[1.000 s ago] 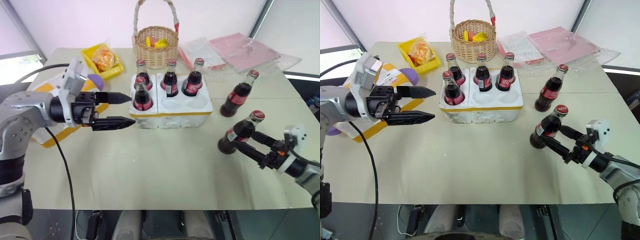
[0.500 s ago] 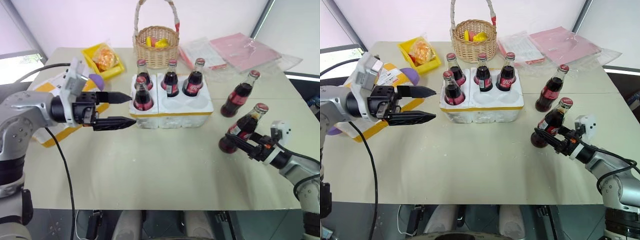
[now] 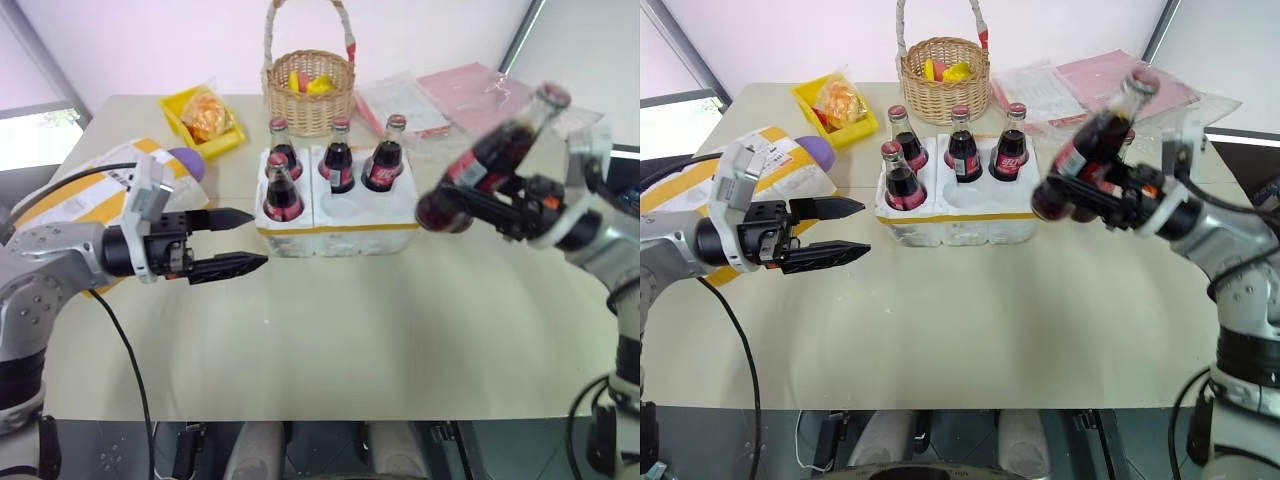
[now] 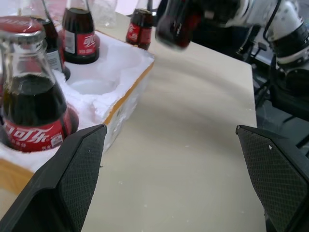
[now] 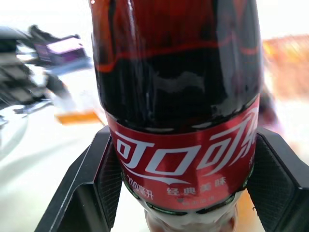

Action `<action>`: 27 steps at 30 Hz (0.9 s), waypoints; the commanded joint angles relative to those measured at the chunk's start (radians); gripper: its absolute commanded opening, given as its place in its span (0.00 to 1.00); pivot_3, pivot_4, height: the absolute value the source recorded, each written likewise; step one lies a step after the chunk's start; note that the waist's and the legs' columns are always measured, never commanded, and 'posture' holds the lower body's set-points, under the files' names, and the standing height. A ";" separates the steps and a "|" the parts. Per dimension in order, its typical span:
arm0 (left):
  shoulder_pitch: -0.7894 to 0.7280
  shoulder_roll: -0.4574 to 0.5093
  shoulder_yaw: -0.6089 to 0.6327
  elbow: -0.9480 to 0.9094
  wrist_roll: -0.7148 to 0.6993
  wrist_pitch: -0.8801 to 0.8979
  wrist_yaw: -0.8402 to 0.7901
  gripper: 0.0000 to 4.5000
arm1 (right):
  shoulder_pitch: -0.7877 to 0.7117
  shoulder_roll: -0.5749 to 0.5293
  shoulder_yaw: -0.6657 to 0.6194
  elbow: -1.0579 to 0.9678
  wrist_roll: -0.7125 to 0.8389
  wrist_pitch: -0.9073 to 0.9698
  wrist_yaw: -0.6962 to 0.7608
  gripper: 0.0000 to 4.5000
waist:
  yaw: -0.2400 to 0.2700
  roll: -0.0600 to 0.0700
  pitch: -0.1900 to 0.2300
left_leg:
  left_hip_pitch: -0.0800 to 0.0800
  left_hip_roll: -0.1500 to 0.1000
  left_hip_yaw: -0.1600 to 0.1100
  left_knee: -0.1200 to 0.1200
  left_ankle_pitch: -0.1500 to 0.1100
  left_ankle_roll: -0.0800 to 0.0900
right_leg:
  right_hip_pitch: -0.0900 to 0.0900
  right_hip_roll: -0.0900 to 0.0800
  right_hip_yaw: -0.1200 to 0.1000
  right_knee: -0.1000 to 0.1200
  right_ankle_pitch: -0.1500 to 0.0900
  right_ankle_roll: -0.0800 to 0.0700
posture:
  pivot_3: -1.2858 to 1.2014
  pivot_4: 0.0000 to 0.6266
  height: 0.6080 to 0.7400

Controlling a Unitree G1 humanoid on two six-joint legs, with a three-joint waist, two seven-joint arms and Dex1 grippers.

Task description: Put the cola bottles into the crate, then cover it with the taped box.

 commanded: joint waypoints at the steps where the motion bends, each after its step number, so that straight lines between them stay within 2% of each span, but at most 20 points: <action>1: 0.018 -0.011 0.062 -0.049 -0.038 -0.009 0.051 1.00 | -0.174 0.078 0.100 0.071 -0.050 -0.043 -0.014 0.63 | -0.004 0.000 0.000 | 0.000 0.000 0.000 0.000 0.000 0.000 | 0.000 0.000 0.000 -0.001 0.000 0.000 | 0.52 0.24 0.98; 5: 0.044 -0.020 0.088 -0.084 -0.067 -0.008 0.097 1.00 | -0.311 0.192 0.235 0.220 -0.195 -0.141 -0.003 0.63 | -0.010 0.000 0.000 | 0.000 0.000 0.001 0.001 0.000 0.000 | -0.001 0.000 0.001 0.000 0.001 -0.002 | 0.52 0.24 0.98; 11: 0.078 -0.015 0.122 -0.122 -0.109 -0.007 0.148 1.00 | -0.400 0.291 0.323 0.456 -0.358 -0.284 0.016 0.63 | -0.002 0.000 0.000 | -0.002 -0.001 0.001 -0.001 0.000 0.000 | -0.002 0.000 0.000 -0.001 0.003 0.002 | 0.52 0.24 0.98; 20: 0.108 0.004 0.153 -0.143 -0.146 -0.011 0.190 1.00 | -0.359 0.329 0.383 0.514 -0.456 -0.358 0.110 0.63 | -0.010 0.000 0.001 | -0.002 0.000 0.000 -0.004 0.000 0.000 | -0.005 0.001 0.000 0.001 0.004 0.002 | 0.52 0.24 0.98; 27: 0.091 0.006 0.135 -0.136 -0.151 -0.021 0.203 1.00 | -0.366 0.397 0.398 0.561 -0.501 -0.370 0.109 0.63 | -0.013 0.000 0.001 | -0.001 0.002 0.001 -0.005 0.001 -0.001 | -0.005 0.004 0.001 0.001 0.004 0.002 | 0.52 0.24 0.98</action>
